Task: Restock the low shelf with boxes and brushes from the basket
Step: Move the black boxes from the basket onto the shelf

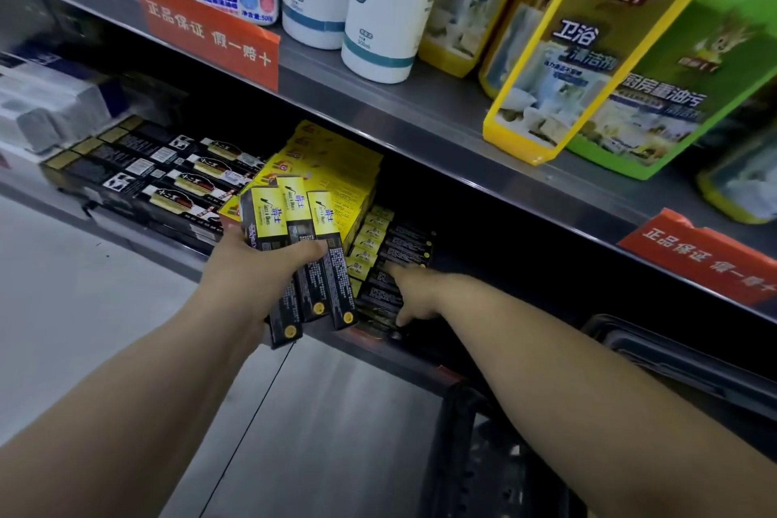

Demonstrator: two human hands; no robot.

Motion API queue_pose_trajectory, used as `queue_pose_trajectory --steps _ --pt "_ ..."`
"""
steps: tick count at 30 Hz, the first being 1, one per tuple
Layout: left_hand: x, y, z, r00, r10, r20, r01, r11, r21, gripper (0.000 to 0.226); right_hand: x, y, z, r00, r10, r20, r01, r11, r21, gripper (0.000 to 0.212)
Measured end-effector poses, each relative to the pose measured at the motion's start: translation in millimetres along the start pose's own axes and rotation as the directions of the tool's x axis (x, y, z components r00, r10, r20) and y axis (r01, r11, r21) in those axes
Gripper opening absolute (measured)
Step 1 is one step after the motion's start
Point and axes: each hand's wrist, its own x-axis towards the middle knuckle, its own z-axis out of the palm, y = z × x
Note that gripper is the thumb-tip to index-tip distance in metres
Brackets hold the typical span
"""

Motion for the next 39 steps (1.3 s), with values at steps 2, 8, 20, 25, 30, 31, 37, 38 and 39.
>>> queue_pose_trajectory --steps 2,8,20,25,30,31,37,38,39 --pt "-1.4 -0.2 1.5 1.000 -0.005 0.006 0.005 1.000 -0.001 0.056 -5.3 -1.5 -3.4 0.999 0.029 0.013 -0.029 0.999 -0.015 0.091" --pt "-6.7 1.7 5.5 0.999 -0.034 0.029 0.036 0.996 -0.076 0.055 -49.1 -26.5 -43.9 0.974 0.105 -0.203 0.032 0.817 0.575 0.030" --pt "-7.6 6.6 6.0 0.993 -0.111 0.029 0.115 0.969 -0.217 0.051 -64.8 -0.4 -50.5 0.974 0.100 -0.202 -0.020 0.931 0.365 0.041" --pt "-5.9 6.0 5.6 0.994 -0.111 0.019 0.113 0.964 -0.243 0.057 -20.3 12.6 -43.7 0.969 0.195 -0.154 -0.198 0.980 -0.007 0.051" --pt "-2.6 4.4 11.1 0.994 -0.107 0.018 0.108 0.964 -0.242 0.048 13.4 3.9 -17.6 0.988 0.090 -0.129 -0.075 0.991 0.111 0.045" --pt "-2.2 4.2 12.1 0.994 -0.111 0.023 0.113 0.963 -0.245 0.047 15.8 2.9 -13.1 0.991 0.069 -0.112 -0.056 0.992 0.117 0.045" --pt "-0.9 2.3 15.4 0.991 -0.128 0.046 0.135 0.962 -0.239 0.045 -1.1 3.9 -28.7 0.993 0.074 -0.086 -0.074 0.997 0.011 0.047" --pt "-1.7 1.8 16.2 0.990 -0.129 0.054 0.138 0.961 -0.241 0.046 -10.3 0.8 -36.1 0.990 0.061 -0.124 -0.053 0.996 0.066 0.045" --pt "-2.9 1.6 17.2 0.990 -0.128 0.062 0.139 0.960 -0.242 0.046 -21.1 -3.9 -43.2 0.989 0.017 -0.147 0.011 0.983 0.183 0.042"
